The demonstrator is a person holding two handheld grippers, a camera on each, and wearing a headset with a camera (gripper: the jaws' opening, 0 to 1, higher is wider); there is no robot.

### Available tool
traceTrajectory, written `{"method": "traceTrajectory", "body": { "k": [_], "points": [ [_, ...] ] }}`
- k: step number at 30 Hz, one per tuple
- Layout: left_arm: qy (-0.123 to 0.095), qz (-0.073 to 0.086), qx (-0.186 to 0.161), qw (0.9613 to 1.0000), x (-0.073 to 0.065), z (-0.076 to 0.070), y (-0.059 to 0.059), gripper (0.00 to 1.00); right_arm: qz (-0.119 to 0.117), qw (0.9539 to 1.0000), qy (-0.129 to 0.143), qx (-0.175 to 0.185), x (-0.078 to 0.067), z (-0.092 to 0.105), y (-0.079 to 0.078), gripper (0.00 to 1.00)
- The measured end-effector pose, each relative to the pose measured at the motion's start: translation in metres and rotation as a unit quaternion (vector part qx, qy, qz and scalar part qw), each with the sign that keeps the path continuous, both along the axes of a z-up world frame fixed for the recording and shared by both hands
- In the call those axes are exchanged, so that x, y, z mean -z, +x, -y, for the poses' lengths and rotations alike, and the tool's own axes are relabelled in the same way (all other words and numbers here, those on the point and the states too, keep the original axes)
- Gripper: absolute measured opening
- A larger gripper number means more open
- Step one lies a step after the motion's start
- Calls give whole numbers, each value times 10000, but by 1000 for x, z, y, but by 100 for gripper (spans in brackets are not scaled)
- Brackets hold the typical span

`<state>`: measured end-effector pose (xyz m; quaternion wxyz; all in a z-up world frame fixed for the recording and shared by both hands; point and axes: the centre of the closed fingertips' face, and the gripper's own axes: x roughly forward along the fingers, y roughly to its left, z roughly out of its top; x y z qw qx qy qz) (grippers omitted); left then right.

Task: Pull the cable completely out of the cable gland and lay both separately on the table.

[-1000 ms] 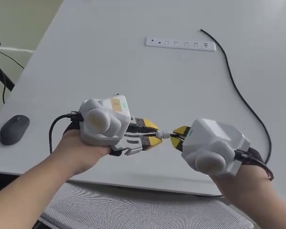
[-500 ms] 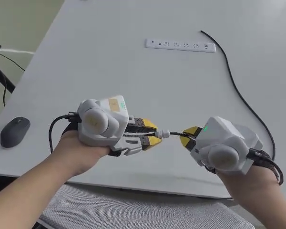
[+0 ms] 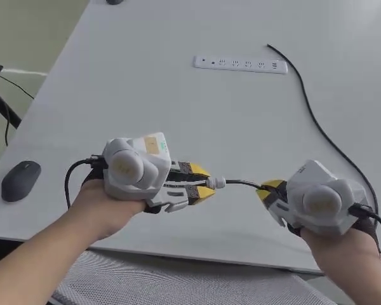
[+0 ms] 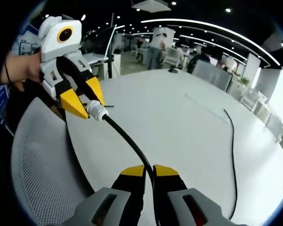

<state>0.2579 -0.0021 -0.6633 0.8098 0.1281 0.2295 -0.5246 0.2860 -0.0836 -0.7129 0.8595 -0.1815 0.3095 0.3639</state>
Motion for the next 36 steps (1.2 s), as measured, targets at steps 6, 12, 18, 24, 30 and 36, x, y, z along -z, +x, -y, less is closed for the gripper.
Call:
{"method": "traceTrajectory", "body": {
  "k": [6,12,18,24,30,36],
  "points": [
    [13,3,-21,10000,1,-1,1,15,-259,9986,200,409,11,9,2,1],
    [41,28,-32,10000,2,-2,2,15,-498,9940,376,893,21,16,3,1],
    [79,53,-44,9999,3,-3,2,15,-618,9906,417,1150,29,21,2,1],
    [81,47,-49,9999,4,-4,2,15,-559,9919,299,1105,31,21,0,1],
    [61,67,-78,9999,2,-6,5,15,-196,9970,-5,744,25,20,2,1],
    [57,56,-122,9999,1,-9,7,15,-43,9988,-197,444,19,14,-3,2]
  ]
}}
